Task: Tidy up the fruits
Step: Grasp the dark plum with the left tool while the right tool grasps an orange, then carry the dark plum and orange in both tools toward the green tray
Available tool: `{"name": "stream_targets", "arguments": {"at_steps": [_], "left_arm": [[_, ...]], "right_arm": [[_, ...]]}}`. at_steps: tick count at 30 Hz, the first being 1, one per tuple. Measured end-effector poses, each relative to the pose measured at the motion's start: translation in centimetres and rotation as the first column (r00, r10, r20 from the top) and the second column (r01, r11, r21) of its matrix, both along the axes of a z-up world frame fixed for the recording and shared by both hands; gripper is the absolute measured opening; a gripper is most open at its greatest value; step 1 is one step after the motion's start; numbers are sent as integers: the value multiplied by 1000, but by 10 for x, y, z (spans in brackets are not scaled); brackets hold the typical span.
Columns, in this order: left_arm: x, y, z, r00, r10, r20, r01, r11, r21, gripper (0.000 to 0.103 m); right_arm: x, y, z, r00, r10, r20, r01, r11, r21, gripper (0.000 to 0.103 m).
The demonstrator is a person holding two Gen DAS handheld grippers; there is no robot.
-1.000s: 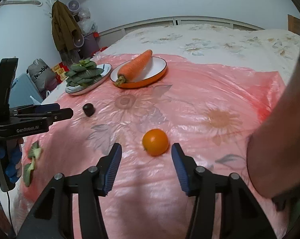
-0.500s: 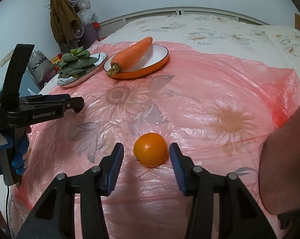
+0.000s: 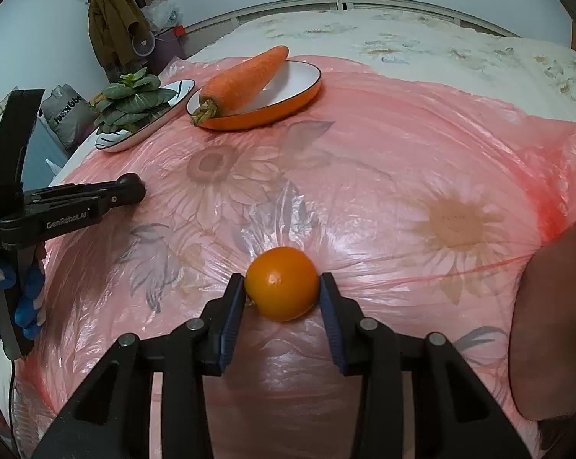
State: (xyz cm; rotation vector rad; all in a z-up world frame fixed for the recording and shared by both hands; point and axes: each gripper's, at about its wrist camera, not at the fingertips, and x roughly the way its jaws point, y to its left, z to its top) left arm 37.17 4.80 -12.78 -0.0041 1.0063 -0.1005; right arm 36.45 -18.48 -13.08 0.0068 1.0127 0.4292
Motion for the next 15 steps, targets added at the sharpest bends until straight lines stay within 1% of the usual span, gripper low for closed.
{"name": "stream_targets", "arguments": {"at_steps": [4, 9, 15], "left_arm": [[-3, 3, 5, 1000, 1, 10, -1, 1000, -10, 22], [-12, 10, 16, 1000, 21, 22, -20, 999, -44, 21], [-28, 32, 25, 997, 67, 25, -66, 996, -67, 21]], "right_arm": [[0, 2, 2, 1000, 1, 0, -1, 1000, -15, 47], [-4, 2, 9, 1000, -9, 10, 9, 1000, -5, 47], [-18, 12, 31, 999, 20, 36, -20, 1000, 9, 47]]}}
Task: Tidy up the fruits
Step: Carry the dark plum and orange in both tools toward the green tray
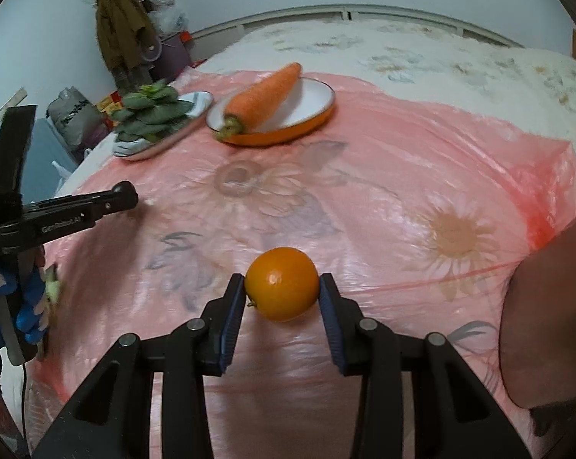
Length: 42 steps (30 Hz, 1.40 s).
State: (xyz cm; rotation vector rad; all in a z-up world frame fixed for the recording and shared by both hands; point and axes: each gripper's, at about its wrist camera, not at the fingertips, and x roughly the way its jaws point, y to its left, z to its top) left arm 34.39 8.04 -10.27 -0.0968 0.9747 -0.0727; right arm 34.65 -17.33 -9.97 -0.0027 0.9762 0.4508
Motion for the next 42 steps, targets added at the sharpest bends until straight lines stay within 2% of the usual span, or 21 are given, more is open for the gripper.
{"name": "stream_targets", "arguments": {"at_steps": [11, 17, 29, 42], "left_arm": [[-50, 17, 31, 997, 52, 48, -54, 998, 30, 21], [-97, 1, 37, 997, 48, 59, -53, 993, 101, 21], [-179, -24, 46, 997, 20, 76, -29, 993, 117, 21], [-230, -34, 63, 993, -7, 120, -8, 992, 122, 21]], "right_arm": [[-48, 31, 40, 998, 56, 42, -57, 998, 16, 47], [-87, 40, 54, 996, 73, 55, -74, 997, 14, 47], [-167, 19, 66, 997, 51, 58, -51, 999, -7, 47], [-220, 1, 77, 997, 32, 69, -31, 999, -23, 47]]}}
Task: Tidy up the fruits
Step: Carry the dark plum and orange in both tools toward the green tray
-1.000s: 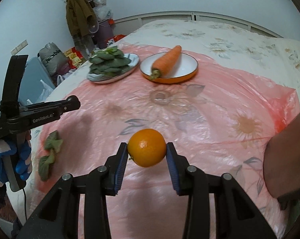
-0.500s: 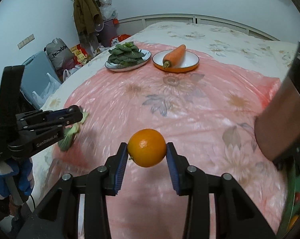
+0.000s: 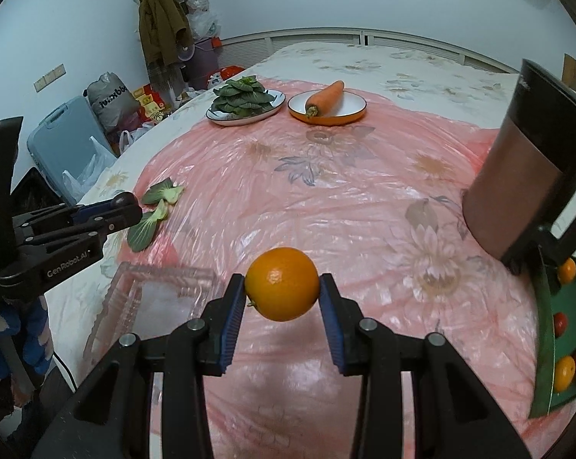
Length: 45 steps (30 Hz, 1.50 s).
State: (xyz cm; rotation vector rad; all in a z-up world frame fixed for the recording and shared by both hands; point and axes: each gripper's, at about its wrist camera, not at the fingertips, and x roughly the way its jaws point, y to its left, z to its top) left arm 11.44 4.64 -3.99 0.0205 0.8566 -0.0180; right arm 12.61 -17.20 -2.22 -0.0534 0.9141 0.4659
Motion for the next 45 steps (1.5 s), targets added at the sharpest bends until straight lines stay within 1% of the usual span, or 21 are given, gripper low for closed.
{"name": "stream_targets", "arguments": {"at_steps": [11, 21, 34, 45], "left_arm": [[-30, -11, 4, 1000, -19, 13, 19, 1000, 15, 21], [-55, -29, 15, 998, -51, 33, 50, 998, 31, 21], [-72, -72, 23, 992, -120, 35, 117, 990, 72, 21], [-76, -112, 25, 985, -174, 18, 171, 980, 104, 21]], "right_arm": [[-30, -15, 7, 1000, -19, 13, 19, 1000, -4, 47], [-55, -38, 12, 998, -53, 28, 53, 999, 6, 47], [-80, -90, 12, 990, -134, 39, 133, 991, 30, 47], [-89, -137, 7, 978, -203, 38, 202, 978, 48, 47]]}}
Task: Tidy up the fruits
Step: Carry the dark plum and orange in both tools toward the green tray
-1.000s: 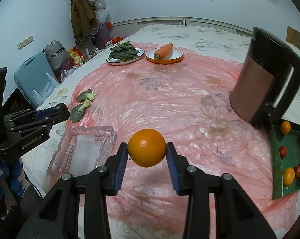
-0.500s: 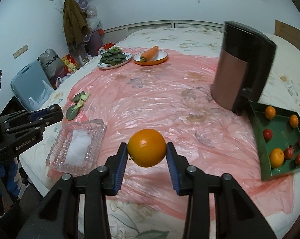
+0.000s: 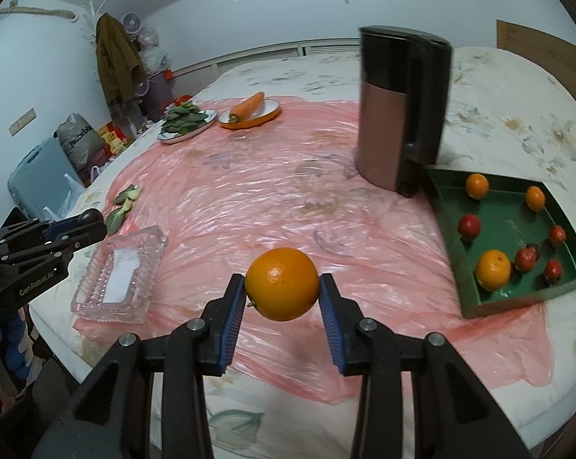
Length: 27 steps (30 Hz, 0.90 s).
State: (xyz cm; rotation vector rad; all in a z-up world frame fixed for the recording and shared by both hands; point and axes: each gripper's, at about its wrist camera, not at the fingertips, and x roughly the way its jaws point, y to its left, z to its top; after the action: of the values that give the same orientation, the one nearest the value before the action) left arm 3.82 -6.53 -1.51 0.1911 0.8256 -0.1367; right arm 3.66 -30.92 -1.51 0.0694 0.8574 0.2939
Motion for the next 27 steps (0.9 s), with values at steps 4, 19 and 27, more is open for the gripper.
{"name": "stream_targets", "arguments": {"at_steps": [4, 19, 27], "left_arm": [[0, -15, -1, 1000, -18, -5, 18, 1000, 13, 21], [-3, -75, -5, 995, -100, -27, 102, 992, 69, 21], [-4, -111, -8, 987, -153, -40, 156, 984, 89, 21]], "right_arm": [[-2, -17, -2, 1000, -27, 1, 27, 1000, 9, 47], [-12, -75, -8, 993, -120, 7, 120, 992, 49, 47], [-15, -109, -8, 984, -178, 16, 177, 982, 69, 47]]}}
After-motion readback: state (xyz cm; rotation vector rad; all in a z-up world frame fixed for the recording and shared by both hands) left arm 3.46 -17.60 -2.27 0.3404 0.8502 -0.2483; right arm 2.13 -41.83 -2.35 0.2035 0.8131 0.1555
